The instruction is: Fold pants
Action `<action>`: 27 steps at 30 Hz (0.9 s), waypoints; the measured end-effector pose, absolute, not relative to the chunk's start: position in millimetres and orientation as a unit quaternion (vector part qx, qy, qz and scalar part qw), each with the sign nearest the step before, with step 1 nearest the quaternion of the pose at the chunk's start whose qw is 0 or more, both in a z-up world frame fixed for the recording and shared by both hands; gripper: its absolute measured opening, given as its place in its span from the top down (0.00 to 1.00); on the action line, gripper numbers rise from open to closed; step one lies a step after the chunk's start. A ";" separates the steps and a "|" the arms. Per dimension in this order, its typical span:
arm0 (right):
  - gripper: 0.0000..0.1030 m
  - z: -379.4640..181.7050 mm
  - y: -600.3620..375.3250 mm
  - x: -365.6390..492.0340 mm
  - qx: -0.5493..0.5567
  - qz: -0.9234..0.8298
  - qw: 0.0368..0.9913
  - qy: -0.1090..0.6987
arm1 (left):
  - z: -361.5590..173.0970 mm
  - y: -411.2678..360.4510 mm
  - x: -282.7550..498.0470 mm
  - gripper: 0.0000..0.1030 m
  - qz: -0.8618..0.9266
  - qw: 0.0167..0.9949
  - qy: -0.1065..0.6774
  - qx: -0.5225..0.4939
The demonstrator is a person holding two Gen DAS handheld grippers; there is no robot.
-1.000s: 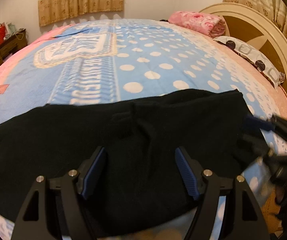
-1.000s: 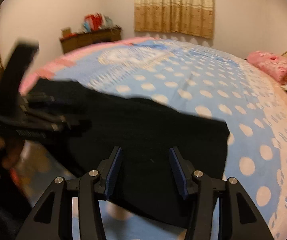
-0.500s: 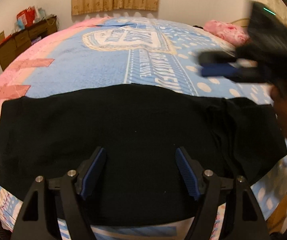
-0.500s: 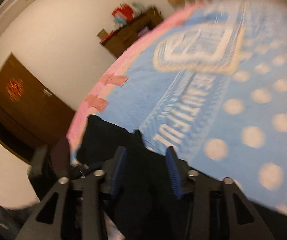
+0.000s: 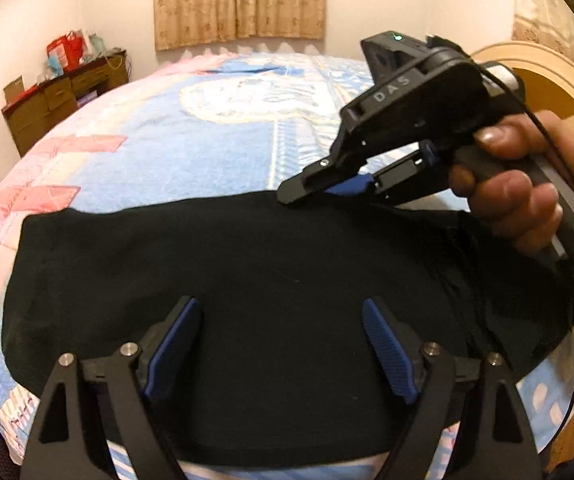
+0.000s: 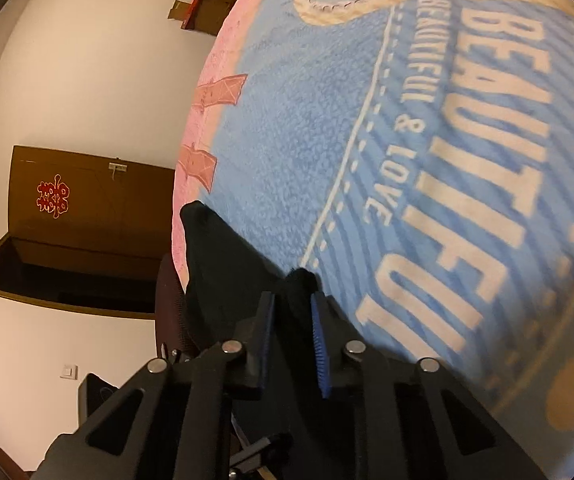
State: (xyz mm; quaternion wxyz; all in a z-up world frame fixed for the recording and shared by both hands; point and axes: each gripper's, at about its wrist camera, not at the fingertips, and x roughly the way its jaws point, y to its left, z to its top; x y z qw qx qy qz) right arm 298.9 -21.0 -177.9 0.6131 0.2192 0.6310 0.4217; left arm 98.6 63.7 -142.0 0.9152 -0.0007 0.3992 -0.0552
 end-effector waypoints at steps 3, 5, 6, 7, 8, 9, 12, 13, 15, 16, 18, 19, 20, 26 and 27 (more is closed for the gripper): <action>0.90 -179.6 -14.4 299.6 0.222 0.421 0.618 0.626 | -146.4 63.6 102.2 0.16 -0.052 0.912 0.406 0.002; 0.90 -182.0 -13.2 301.4 0.244 0.426 0.608 0.624 | -147.9 59.3 102.5 0.14 -0.052 0.913 0.404 0.015; 0.90 -184.4 -13.6 301.5 0.263 0.432 0.596 0.624 | -148.5 58.0 102.5 0.13 -0.051 0.914 0.402 0.019; 0.88 -186.5 -17.1 301.2 0.280 0.438 0.582 0.625 | -147.7 57.3 102.7 0.13 -0.050 0.914 0.402 0.019; 0.88 -190.7 -17.6 302.1 0.297 0.441 0.568 0.628 | -147.8 57.2 103.5 0.13 -0.051 0.914 0.402 0.017; 0.88 -193.4 -18.9 303.6 0.299 0.429 0.574 0.630 | -147.9 57.1 103.8 0.12 -0.051 0.914 0.402 0.016; 0.88 -195.5 -21.1 305.2 0.305 0.421 0.575 0.631 | -148.2 55.6 103.0 0.12 -0.050 0.915 0.401 0.020; 0.88 -193.9 -19.0 304.8 0.302 0.420 0.579 0.630 | -148.1 55.7 101.2 0.12 -0.050 0.915 0.400 0.020; 0.88 -190.1 -16.4 304.1 0.300 0.418 0.587 0.625 | -147.9 54.2 98.6 0.12 -0.050 0.915 0.400 0.020; 0.91 -189.0 -13.7 304.3 0.304 0.418 0.589 0.622 | -147.9 54.3 98.8 0.12 -0.050 0.915 0.400 0.020; 0.95 -184.3 -10.9 303.0 0.301 0.418 0.601 0.611 | -148.2 53.4 98.5 0.11 -0.049 0.915 0.399 0.021; 0.95 -180.7 -11.2 302.1 0.302 0.418 0.609 0.603 | -148.1 52.9 98.4 0.11 -0.048 0.916 0.398 0.022; 0.96 -177.0 -13.6 302.0 0.304 0.419 0.614 0.596 | -148.1 52.2 98.3 0.11 -0.048 0.916 0.397 0.023; 0.97 -159.9 -12.2 304.4 0.277 0.399 0.667 0.564 | -148.7 51.8 94.6 0.11 -0.046 0.917 0.395 0.026; 0.97 -158.0 -12.6 305.3 0.276 0.393 0.676 0.559 | -149.4 51.7 94.4 0.11 -0.045 0.917 0.395 0.027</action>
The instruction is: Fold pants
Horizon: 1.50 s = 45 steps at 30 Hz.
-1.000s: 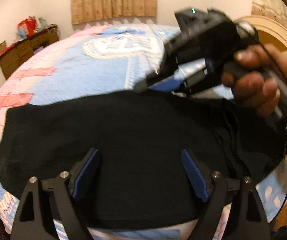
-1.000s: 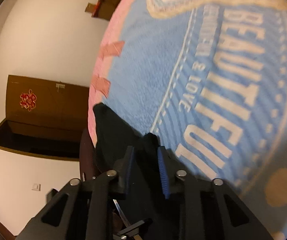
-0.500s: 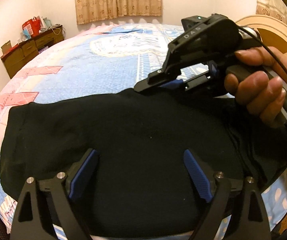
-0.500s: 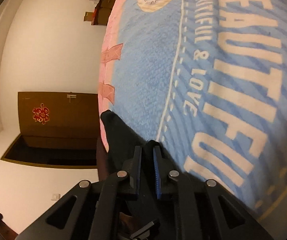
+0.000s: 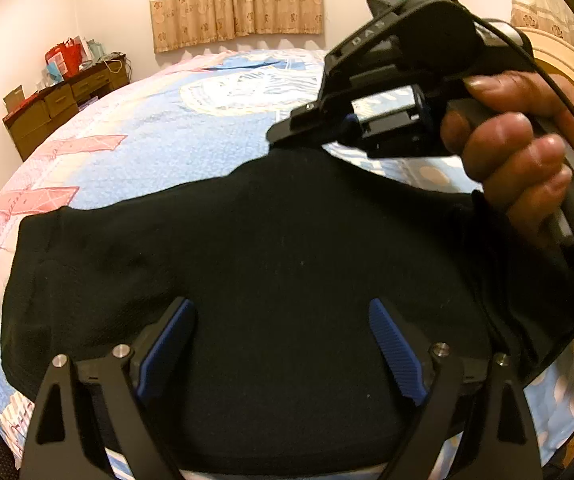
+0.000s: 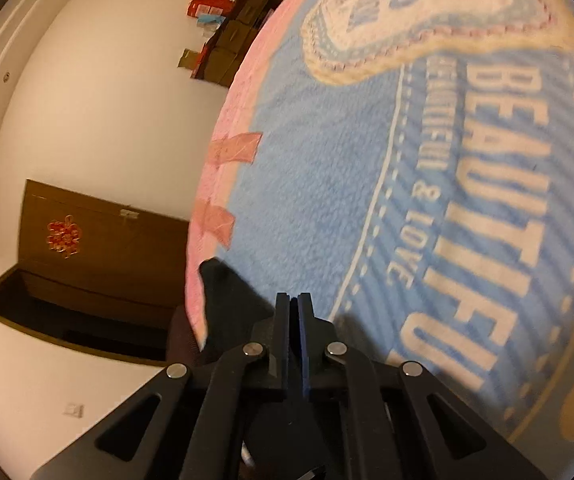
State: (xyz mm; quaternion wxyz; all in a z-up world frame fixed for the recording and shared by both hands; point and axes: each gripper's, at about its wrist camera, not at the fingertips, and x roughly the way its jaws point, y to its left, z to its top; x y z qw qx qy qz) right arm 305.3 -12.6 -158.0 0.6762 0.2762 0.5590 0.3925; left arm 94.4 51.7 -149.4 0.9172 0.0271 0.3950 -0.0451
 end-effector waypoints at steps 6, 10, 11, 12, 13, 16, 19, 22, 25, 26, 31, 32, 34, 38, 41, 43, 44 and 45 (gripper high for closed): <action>0.98 -168.2 -28.1 317.3 0.254 0.356 0.704 0.560 | -151.7 49.5 87.6 0.09 -0.038 0.919 0.392 0.024; 0.98 -174.6 -25.1 320.8 0.229 0.359 0.707 0.565 | -152.7 51.1 86.7 0.07 -0.036 0.920 0.391 0.021; 0.97 -171.0 -20.1 319.0 0.217 0.371 0.706 0.562 | -153.0 50.6 85.6 0.06 -0.035 0.920 0.390 0.022; 0.95 -167.0 -18.1 316.7 0.216 0.385 0.700 0.561 | -153.2 49.9 84.7 0.06 -0.034 0.920 0.391 0.021; 0.95 -161.9 -19.2 313.9 0.216 0.386 0.703 0.557 | -152.7 50.5 84.7 0.06 -0.035 0.919 0.391 0.019; 0.81 -128.6 -37.7 293.0 0.186 0.383 0.736 0.526 | -151.3 52.9 82.9 0.06 -0.034 0.919 0.393 0.017; 0.55 -99.3 -66.4 255.1 0.139 0.362 0.782 0.488 | -149.9 53.2 80.1 0.06 -0.032 0.917 0.396 0.015; 0.55 -81.0 -98.9 191.8 0.086 0.322 0.833 0.442 | -150.7 52.7 80.8 0.06 -0.030 0.916 0.399 0.012; 0.55 -86.3 -109.9 140.4 0.057 0.292 0.855 0.425 | -150.0 55.0 78.6 0.06 -0.023 0.917 0.399 0.005; 0.55 -91.8 -108.3 122.0 0.041 0.281 0.862 0.420 | -149.9 56.2 78.5 0.06 -0.018 0.917 0.398 0.002; 0.55 -109.2 -97.0 102.0 0.007 0.226 0.886 0.404 | -149.8 58.2 79.4 0.06 -0.010 0.918 0.397 0.003; 0.55 -110.3 -96.4 102.7 -0.002 0.213 0.892 0.400 | -149.6 57.8 78.3 0.06 -0.010 0.918 0.397 0.004; 0.61 -116.1 -94.1 106.5 -0.023 0.189 0.896 0.401 | -150.1 58.6 79.1 0.06 -0.011 0.917 0.398 0.008; 0.90 -133.1 -92.7 108.7 -0.029 0.196 0.887 0.417 | -149.1 61.9 82.2 0.06 -0.015 0.916 0.401 0.005; 0.96 -126.4 -97.5 102.8 -0.014 0.210 0.891 0.402 | -148.6 62.9 82.0 0.06 -0.016 0.916 0.402 0.003; 0.96 -116.1 -93.7 95.6 -0.018 0.221 0.897 0.383 | -148.9 63.1 82.1 0.06 -0.016 0.916 0.402 0.002; 0.96 -111.5 -89.5 92.7 -0.025 0.228 0.898 0.376 | -149.0 63.1 82.2 0.06 -0.016 0.916 0.402 0.002; 0.96 -111.1 -86.0 93.0 -0.030 0.232 0.897 0.374 | -148.8 62.7 82.8 0.06 -0.016 0.916 0.402 0.002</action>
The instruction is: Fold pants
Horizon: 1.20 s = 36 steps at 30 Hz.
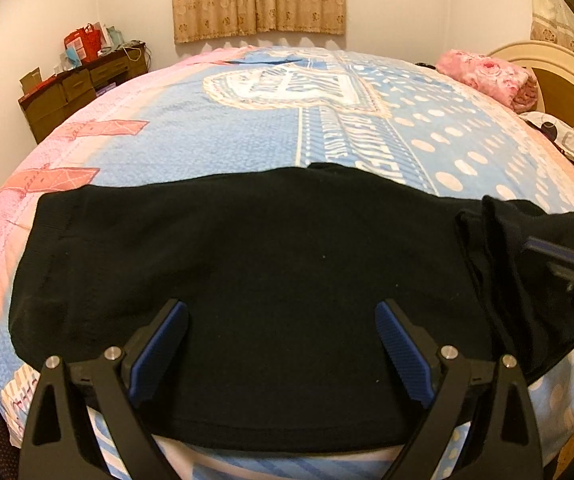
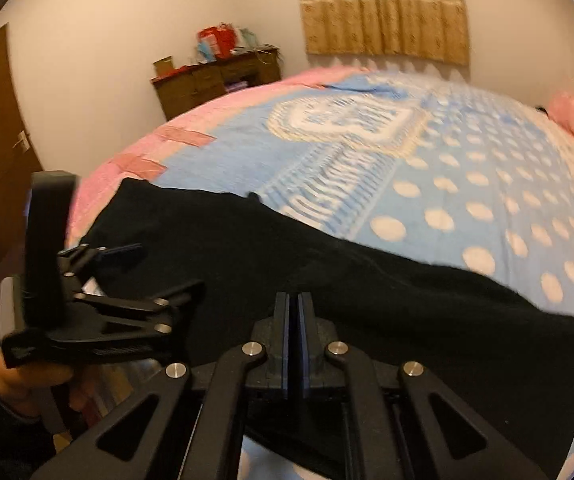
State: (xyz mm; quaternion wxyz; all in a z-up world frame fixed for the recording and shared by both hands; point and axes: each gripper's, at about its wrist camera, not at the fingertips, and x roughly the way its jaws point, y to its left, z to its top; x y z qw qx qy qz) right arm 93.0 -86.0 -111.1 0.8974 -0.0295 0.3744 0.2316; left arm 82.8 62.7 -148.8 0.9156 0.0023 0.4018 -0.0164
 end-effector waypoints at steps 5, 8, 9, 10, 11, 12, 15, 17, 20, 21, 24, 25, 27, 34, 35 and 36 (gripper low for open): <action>0.96 -138.2 -79.6 100.7 -0.029 0.236 0.889 0.392 | -149.2 62.3 82.8 0.06 -0.016 0.916 0.401 0.004; 0.96 -134.9 -78.3 99.2 -0.035 0.236 0.889 0.391 | -149.9 62.0 83.4 0.06 -0.017 0.916 0.401 0.005; 0.96 -135.2 -79.3 99.9 -0.035 0.235 0.889 0.392 | -150.2 61.7 83.1 0.06 -0.017 0.916 0.400 0.006; 0.95 -134.7 -80.7 99.8 -0.034 0.235 0.889 0.392 | -150.4 62.1 83.0 0.06 -0.017 0.916 0.400 0.006; 0.93 -133.1 -82.1 98.4 -0.035 0.231 0.890 0.391 | -150.6 62.5 82.6 0.06 -0.018 0.917 0.400 0.006; 0.89 -130.0 -83.8 94.9 -0.039 0.223 0.895 0.385 | -150.7 62.4 82.6 0.06 -0.018 0.917 0.399 0.007; 0.83 -115.9 -89.1 76.8 -0.040 0.230 0.908 0.348 | -150.8 61.8 82.9 0.06 -0.019 0.917 0.399 0.008; 0.83 -111.2 -88.0 64.1 -0.048 0.246 0.911 0.328 | -150.9 61.6 83.5 0.06 -0.019 0.917 0.399 0.008; 0.83 -126.8 -82.3 60.8 -0.058 0.264 0.899 0.344 | -150.9 61.3 83.3 0.06 -0.019 0.917 0.399 0.010; 0.83 -136.1 -80.6 62.3 -0.060 0.260 0.895 0.356 | -150.7 61.3 83.5 0.06 -0.018 0.917 0.399 0.011; 0.82 -147.6 -81.7 60.8 -0.054 0.260 0.901 0.343 | -151.3 61.4 84.0 0.05 -0.017 0.918 0.397 0.012; 0.82 -147.6 -80.9 60.5 -0.057 0.259 0.901 0.342 | -151.4 61.3 84.2 0.05 -0.017 0.918 0.396 0.013; 0.81 -144.5 -79.1 59.8 -0.065 0.257 0.900 0.345 | -152.0 60.9 83.9 0.05 -0.016 0.918 0.395 0.015; 0.48 -137.8 -81.4 41.8 -0.062 0.270 0.904 0.325 | -148.5 65.2 82.2 0.04 -0.008 0.918 0.397 0.016; 0.48 -140.1 -80.4 40.5 -0.068 0.268 0.905 0.324 | -146.0 68.7 81.4 0.04 -0.004 0.918 0.396 0.014; 0.48 -142.1 -79.9 40.2 -0.070 0.267 0.904 0.326 | -144.2 72.3 81.2 0.04 -0.001 0.918 0.397 0.010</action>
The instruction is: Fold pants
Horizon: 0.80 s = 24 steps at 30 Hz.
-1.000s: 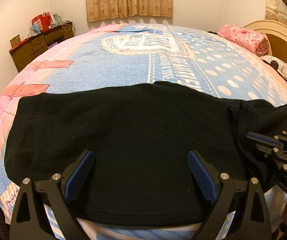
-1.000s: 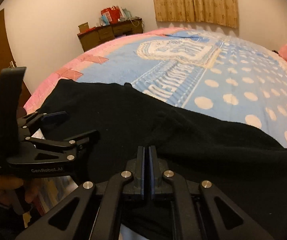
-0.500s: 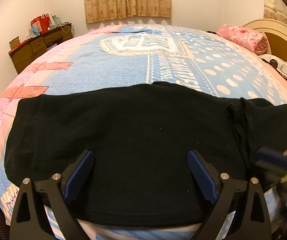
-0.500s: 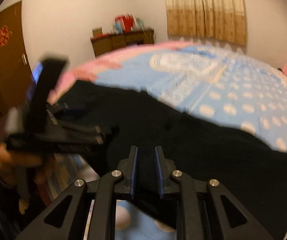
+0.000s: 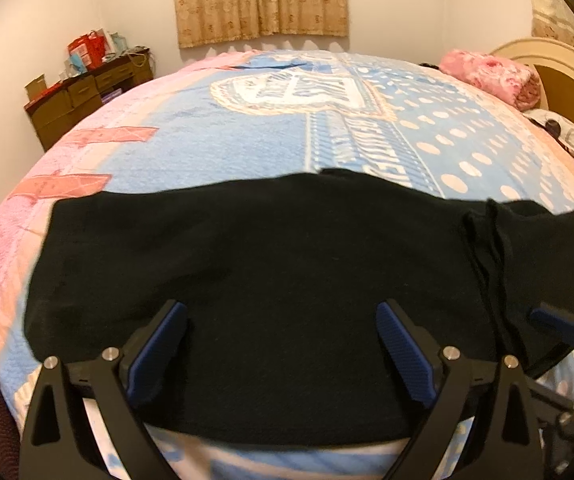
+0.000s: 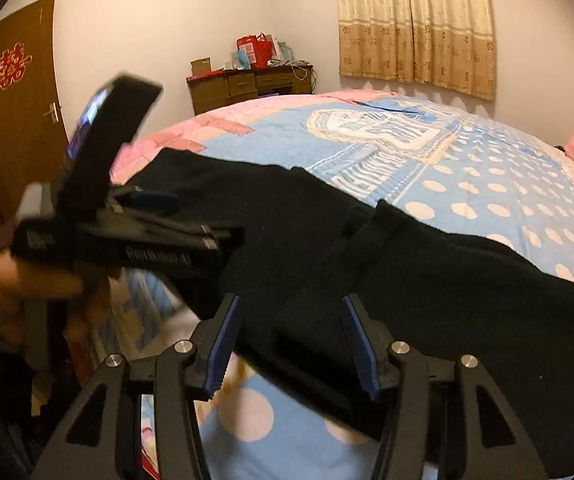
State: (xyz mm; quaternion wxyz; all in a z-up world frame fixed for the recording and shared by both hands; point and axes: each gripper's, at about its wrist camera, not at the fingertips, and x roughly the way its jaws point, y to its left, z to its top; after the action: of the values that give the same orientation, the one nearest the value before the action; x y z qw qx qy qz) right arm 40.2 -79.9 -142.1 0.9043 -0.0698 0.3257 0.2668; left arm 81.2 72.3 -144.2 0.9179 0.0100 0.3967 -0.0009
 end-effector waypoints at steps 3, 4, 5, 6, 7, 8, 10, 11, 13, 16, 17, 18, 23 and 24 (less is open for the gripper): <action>0.47 -151.9 -79.2 45.3 -0.078 0.265 0.898 0.342 | -137.4 92.1 84.1 0.05 0.012 0.914 0.405 -0.007; 0.47 -151.1 -77.2 43.8 -0.089 0.265 0.898 0.339 | -131.9 100.5 84.1 0.05 0.020 0.916 0.402 -0.010; 0.47 -149.0 -74.9 42.6 -0.100 0.263 0.898 0.339 | -121.6 113.5 82.6 0.05 0.033 0.922 0.387 -0.013; 0.47 -145.9 -75.1 41.4 -0.097 0.261 0.899 0.337 | -115.2 121.5 81.7 0.04 0.042 0.925 0.378 -0.014; 0.47 -142.3 -77.2 39.8 -0.086 0.265 0.901 0.331 | -107.9 132.7 81.2 0.04 0.052 0.928 0.369 -0.013; 0.47 -139.4 -79.2 37.9 -0.075 0.270 0.903 0.325 | -101.0 146.2 82.0 0.04 0.064 0.930 0.361 -0.009; 0.47 -133.0 -80.9 34.2 -0.067 0.275 0.909 0.308 | -95.4 174.9 88.5 0.04 0.089 0.928 0.362 0.002; 0.47 -129.3 -79.7 31.4 -0.069 0.275 0.913 0.294 | -96.6 185.4 92.6 0.04 0.093 0.925 0.370 0.008; 0.47 -124.3 -76.0 28.3 -0.078 0.275 0.917 0.277 | -105.2 212.1 105.3 0.04 0.089 0.914 0.395 0.012; 0.47 -126.0 -69.9 27.6 -0.094 0.272 0.918 0.274 | -121.5 245.7 119.3 0.04 0.092 0.901 0.425 -0.003; 0.47 -128.0 -67.4 26.7 -0.099 0.270 0.917 0.276 | -128.4 258.8 124.5 0.04 0.083 0.896 0.436 -0.023; 0.47 -129.5 -66.5 27.0 -0.102 0.268 0.917 0.277 | -132.6 264.5 127.0 0.04 0.079 0.893 0.441 -0.034; 0.47 -131.2 -66.1 34.2 -0.102 0.255 0.918 0.286 | -151.5 271.7 137.5 0.07 0.039 0.880 0.468 -0.072; 0.47 -132.6 -65.8 35.9 -0.103 0.253 0.917 0.289 | -153.7 270.8 138.4 0.13 0.031 0.878 0.471 -0.075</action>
State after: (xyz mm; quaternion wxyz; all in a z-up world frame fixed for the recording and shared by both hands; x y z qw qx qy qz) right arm 35.9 -65.8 -132.6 0.9175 -0.1025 0.2890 0.2533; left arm 138.4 270.8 -153.7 0.8785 -0.0746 0.4709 0.0311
